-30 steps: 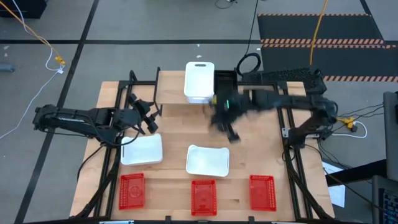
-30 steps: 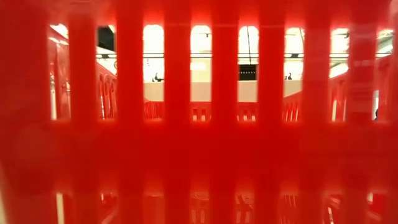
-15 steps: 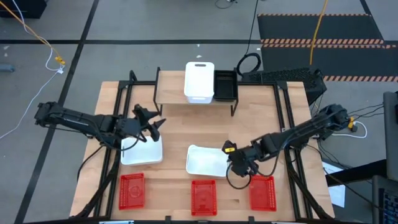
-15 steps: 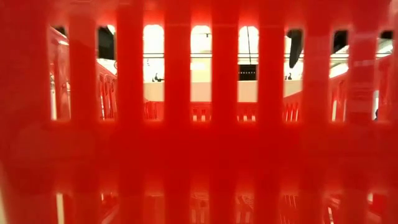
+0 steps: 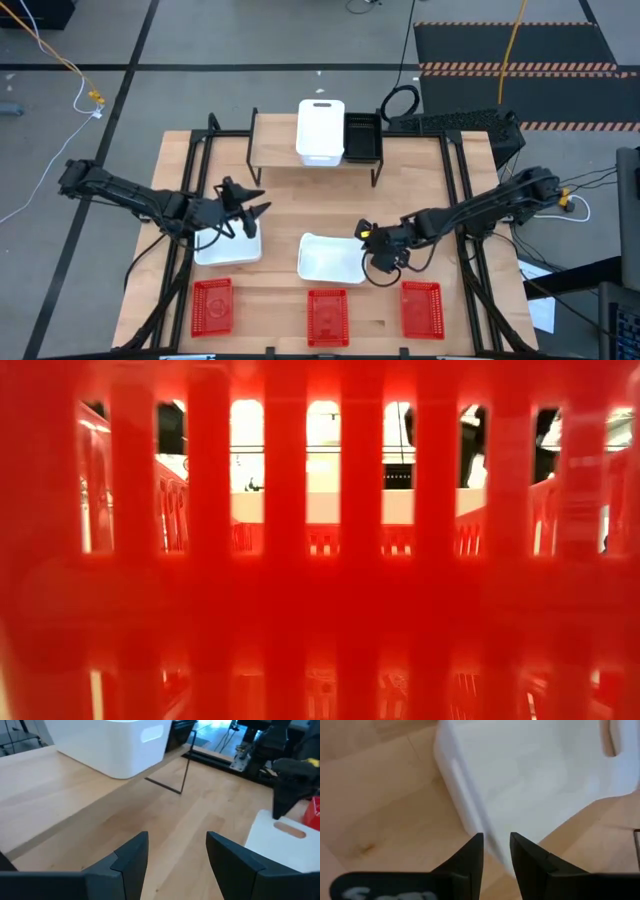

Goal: Stack baskets on shelf by color
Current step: Stack the right white bin on the white bin

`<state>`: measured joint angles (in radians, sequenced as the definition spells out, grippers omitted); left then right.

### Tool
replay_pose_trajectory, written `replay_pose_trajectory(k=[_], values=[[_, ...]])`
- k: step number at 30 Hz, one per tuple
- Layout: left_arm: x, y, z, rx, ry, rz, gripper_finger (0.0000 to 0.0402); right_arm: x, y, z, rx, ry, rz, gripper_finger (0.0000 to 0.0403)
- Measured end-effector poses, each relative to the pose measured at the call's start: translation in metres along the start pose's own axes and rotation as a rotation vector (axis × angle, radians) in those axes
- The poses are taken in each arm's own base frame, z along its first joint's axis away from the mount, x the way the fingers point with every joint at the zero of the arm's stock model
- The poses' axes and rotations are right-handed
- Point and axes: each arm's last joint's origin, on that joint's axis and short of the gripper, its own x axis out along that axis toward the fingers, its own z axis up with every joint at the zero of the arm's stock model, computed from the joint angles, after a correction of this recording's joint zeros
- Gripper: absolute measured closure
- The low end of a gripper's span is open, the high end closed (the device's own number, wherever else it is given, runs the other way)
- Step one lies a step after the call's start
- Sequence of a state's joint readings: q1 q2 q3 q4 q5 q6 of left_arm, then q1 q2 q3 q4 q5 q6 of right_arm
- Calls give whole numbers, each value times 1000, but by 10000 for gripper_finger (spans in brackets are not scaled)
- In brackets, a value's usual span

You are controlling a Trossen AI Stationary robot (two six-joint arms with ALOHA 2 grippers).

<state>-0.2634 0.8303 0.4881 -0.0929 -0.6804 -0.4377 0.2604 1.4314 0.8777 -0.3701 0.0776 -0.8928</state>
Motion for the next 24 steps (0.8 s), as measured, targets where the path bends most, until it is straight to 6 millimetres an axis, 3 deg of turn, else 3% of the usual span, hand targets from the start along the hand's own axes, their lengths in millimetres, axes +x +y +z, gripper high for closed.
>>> replay_pose_trajectory(k=[4,9,15,20,24], values=[[1,-1,0,24,-3,-1,202,7,1,-7,40,14,58,327],[2,-2,1,42,-16,-6,202,15,4,-10,57,11,121,388],[2,-2,1,36,-18,-7,202,3,1,1,82,-137,180,398],[2,-2,1,35,-18,-5,202,-24,-30,34,111,-464,41,400],[2,-2,2,35,-18,-4,202,-48,-63,56,243,-584,-126,401]])
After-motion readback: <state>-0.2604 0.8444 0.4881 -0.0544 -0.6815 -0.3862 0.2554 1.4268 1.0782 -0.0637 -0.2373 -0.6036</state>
